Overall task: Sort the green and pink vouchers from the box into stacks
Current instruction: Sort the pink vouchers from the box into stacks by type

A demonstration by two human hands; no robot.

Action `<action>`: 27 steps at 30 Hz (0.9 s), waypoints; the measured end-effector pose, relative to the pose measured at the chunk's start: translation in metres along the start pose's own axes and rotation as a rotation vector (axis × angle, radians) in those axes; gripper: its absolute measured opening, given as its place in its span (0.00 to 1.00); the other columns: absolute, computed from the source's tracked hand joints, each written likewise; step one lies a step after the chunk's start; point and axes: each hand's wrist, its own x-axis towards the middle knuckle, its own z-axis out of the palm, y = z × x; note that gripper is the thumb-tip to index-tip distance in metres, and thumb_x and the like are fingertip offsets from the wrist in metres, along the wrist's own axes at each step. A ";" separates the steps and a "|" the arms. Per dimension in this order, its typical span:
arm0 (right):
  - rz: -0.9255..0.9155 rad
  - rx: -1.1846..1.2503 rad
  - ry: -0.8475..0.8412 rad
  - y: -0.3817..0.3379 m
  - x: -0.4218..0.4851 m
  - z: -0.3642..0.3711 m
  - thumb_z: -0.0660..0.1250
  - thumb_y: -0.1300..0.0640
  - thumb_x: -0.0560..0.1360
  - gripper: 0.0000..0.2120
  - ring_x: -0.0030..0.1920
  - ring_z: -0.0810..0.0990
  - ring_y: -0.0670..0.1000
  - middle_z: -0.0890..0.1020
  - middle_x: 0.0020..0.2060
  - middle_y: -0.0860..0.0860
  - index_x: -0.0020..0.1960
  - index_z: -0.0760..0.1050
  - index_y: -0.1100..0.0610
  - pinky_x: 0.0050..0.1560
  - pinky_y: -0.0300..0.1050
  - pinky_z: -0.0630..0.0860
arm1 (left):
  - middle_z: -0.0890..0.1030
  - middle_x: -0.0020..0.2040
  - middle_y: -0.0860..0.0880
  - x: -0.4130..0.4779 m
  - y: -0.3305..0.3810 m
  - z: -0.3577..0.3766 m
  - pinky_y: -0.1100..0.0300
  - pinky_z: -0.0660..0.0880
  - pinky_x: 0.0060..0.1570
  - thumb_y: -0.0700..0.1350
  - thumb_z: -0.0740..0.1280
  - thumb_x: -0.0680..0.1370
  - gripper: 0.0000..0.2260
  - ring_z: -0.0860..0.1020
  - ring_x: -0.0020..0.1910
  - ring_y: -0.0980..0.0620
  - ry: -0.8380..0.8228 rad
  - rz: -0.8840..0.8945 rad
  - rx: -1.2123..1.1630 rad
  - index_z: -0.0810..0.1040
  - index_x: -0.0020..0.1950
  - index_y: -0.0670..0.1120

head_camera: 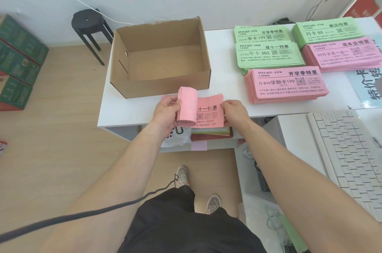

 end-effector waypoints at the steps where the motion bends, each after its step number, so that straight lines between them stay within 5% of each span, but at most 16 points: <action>1: -0.001 0.007 -0.004 0.001 0.001 0.000 0.54 0.58 0.84 0.14 0.46 0.86 0.56 0.85 0.46 0.55 0.48 0.77 0.59 0.45 0.54 0.85 | 0.73 0.69 0.35 0.000 0.000 0.000 0.43 0.83 0.33 0.40 0.63 0.84 0.06 0.82 0.55 0.38 -0.004 0.003 -0.010 0.79 0.55 0.46; 11: -0.001 -0.028 0.010 0.003 0.006 -0.001 0.53 0.50 0.85 0.20 0.49 0.86 0.60 0.85 0.49 0.57 0.56 0.79 0.61 0.50 0.60 0.84 | 0.77 0.67 0.37 0.000 0.001 0.002 0.53 0.81 0.32 0.41 0.63 0.84 0.07 0.82 0.51 0.44 -0.018 -0.025 -0.045 0.78 0.58 0.48; 22: -0.010 -0.038 0.000 0.002 0.008 -0.004 0.53 0.50 0.85 0.18 0.49 0.86 0.59 0.85 0.48 0.54 0.53 0.79 0.57 0.52 0.62 0.83 | 0.77 0.64 0.37 0.000 0.004 0.006 0.49 0.82 0.30 0.39 0.62 0.84 0.06 0.82 0.49 0.42 -0.017 -0.035 -0.065 0.78 0.57 0.47; 27: -0.010 -0.042 -0.002 0.002 0.009 -0.005 0.53 0.50 0.85 0.18 0.49 0.86 0.59 0.85 0.48 0.54 0.55 0.79 0.58 0.52 0.62 0.83 | 0.72 0.70 0.36 0.006 -0.001 0.004 0.44 0.82 0.34 0.40 0.64 0.83 0.05 0.81 0.57 0.36 -0.029 -0.021 -0.067 0.79 0.57 0.46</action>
